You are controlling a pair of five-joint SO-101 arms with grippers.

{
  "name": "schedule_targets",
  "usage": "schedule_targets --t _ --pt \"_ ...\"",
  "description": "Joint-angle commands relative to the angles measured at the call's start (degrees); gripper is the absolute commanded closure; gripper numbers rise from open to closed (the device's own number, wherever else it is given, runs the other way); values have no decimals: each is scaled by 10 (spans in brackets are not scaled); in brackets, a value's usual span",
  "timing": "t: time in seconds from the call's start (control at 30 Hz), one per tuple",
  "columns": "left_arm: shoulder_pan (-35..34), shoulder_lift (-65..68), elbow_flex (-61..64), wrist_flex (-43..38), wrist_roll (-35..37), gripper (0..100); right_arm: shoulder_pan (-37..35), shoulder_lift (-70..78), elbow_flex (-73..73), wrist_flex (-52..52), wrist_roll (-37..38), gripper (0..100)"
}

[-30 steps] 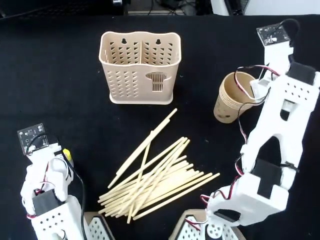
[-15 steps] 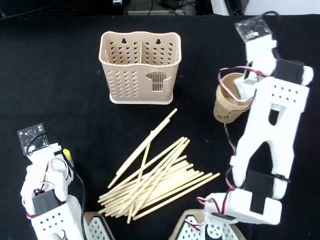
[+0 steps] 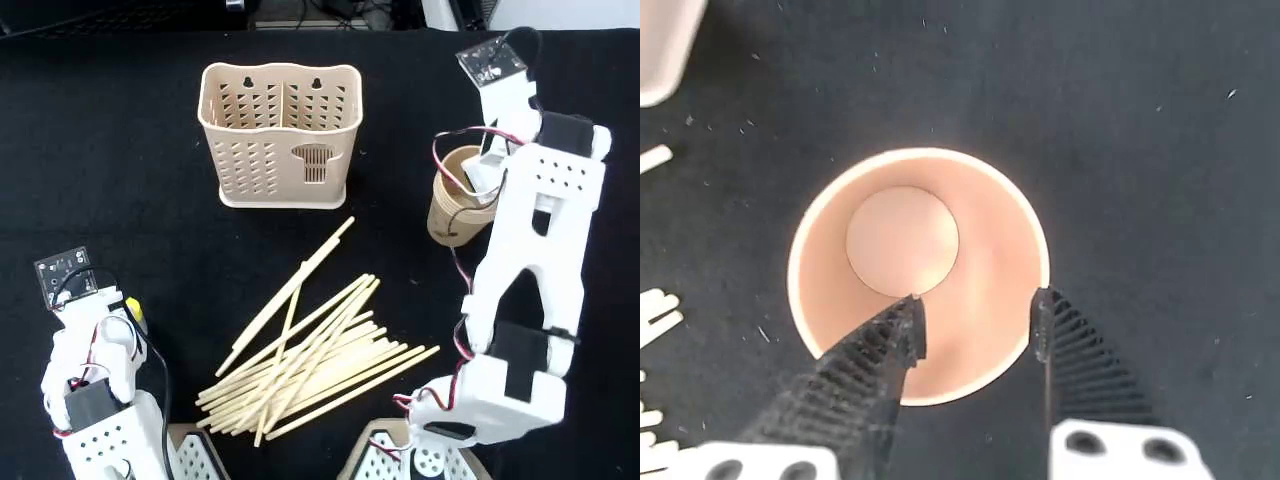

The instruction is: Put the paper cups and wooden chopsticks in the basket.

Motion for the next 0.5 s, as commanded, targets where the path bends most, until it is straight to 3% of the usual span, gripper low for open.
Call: schedule_targets --t 0.0,0.23,0.47 --pt "0 -4 9 -4 4 802 14 10 -64 -12 7 799" --pt "0 -4 9 -4 4 803 36 44 -113 -8 9 740" --pt "0 -4 9 -4 4 803 37 86 -111 -7 30 768"
